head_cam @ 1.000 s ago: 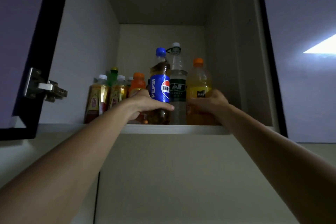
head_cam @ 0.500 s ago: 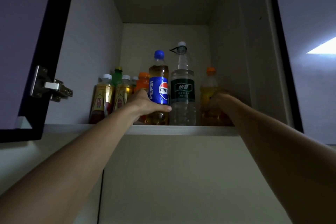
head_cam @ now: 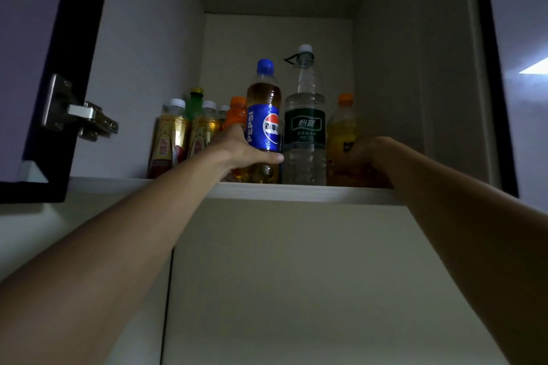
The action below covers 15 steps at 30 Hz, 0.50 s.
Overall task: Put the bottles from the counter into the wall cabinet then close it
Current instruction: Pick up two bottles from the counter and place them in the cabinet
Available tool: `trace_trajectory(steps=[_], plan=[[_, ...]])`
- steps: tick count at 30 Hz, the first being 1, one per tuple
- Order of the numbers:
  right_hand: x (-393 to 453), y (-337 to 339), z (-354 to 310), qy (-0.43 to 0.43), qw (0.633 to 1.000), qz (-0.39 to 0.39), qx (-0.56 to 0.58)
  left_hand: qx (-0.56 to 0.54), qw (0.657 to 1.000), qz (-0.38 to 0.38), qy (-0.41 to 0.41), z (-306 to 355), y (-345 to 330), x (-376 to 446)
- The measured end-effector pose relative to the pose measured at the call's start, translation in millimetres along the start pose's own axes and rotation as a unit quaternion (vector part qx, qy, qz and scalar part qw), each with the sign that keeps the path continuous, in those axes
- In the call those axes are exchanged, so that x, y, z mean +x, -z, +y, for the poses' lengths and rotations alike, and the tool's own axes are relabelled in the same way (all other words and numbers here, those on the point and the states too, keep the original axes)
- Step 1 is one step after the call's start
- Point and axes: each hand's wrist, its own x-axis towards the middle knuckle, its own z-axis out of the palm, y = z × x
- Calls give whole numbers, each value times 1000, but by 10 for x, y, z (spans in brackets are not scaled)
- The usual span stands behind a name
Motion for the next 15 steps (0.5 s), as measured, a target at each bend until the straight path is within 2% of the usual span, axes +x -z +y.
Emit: trace_trajectory(steps=[3,4,5,7,8,11,15], plan=[[-16,-30,-1,42,995,41,77,-16,1000,-1,14,43,5,-65],[-46,-22,-6,61,987,101,106,-18,1000,-3,21,63,16,-91],[-97,-9,-17,83,970,195,117,-14,999,-5,29,76,40,-117],[-218,5,-56,135,913,379,67,1,999,-3,41,81,124,-172],[-294,-7,-95,166,889,424,42,8,999,2,48,65,174,-188],[-435,-76,-197,227,885,407,-16,22,997,27,66,-34,308,-207],[-454,-153,-297,259,876,383,-137,65,992,80,77,-154,487,-263]])
